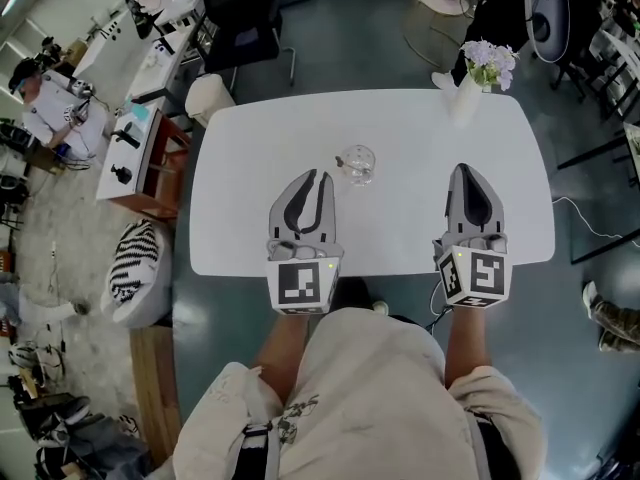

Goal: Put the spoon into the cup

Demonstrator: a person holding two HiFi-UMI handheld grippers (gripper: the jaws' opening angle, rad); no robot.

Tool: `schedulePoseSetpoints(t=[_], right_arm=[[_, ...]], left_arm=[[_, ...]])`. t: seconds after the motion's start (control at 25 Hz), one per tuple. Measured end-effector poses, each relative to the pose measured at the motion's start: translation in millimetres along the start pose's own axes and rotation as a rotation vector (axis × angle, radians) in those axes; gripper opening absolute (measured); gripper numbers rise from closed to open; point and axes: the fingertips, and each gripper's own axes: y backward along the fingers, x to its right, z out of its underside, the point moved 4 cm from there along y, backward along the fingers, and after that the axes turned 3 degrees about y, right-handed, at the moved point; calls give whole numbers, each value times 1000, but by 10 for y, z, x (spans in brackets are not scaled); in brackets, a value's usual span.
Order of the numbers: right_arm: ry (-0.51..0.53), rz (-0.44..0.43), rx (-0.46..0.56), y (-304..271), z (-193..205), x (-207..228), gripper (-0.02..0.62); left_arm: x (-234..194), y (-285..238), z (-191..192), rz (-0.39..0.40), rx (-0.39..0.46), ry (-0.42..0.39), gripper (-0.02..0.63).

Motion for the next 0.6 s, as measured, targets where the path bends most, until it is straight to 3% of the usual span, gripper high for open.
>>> schedulePoseSetpoints(t=[0.24, 0.6], right_arm=[[1, -10, 1, 1, 6, -12, -12], [30, -15, -4, -17, 19, -6, -12]], left_arm=[[57, -11, -41, 8, 11, -16, 6], [89, -68, -60, 9, 46, 17, 5]])
